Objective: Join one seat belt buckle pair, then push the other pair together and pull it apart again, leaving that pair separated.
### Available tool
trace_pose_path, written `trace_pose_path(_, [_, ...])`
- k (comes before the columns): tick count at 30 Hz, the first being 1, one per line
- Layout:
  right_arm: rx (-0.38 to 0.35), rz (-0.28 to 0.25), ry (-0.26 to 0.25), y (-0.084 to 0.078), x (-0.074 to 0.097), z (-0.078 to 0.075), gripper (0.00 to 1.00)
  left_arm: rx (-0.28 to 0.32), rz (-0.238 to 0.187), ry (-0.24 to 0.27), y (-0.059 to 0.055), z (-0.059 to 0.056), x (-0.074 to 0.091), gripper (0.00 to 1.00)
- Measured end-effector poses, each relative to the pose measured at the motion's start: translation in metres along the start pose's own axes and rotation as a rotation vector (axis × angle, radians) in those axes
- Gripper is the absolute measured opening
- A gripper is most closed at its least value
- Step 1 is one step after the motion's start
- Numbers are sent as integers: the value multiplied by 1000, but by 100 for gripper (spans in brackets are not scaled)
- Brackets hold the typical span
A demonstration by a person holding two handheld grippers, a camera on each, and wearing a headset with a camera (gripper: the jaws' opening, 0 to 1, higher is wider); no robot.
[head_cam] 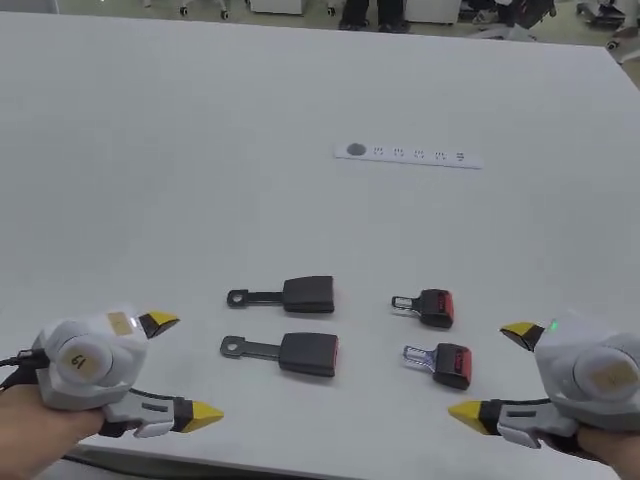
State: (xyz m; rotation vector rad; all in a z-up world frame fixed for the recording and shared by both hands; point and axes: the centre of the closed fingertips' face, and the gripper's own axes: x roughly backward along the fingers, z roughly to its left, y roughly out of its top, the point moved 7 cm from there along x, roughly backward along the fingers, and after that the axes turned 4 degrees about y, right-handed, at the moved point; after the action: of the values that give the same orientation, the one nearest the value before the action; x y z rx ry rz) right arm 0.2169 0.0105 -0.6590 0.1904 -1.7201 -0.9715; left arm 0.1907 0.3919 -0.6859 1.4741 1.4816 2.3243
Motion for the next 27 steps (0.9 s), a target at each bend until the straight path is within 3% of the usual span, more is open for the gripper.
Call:
trace_pose_path(9, [34,2,2,-1,-2,-5,71,-21,-19,-19,4,-1,-1,76])
trace_pose_path(13, [117,53,9,-6,-8,-4,69,-20,-14,-23,7,-1,-1,76])
trace_pose_path(20, [128,56,43,-3,-16,-7,63,-42,-20,-52,18,-6,-3,71])
trace_pose_path(27, [144,63,61,0,-23,-11,58,-112,5,-89,28,-11,-11,66])
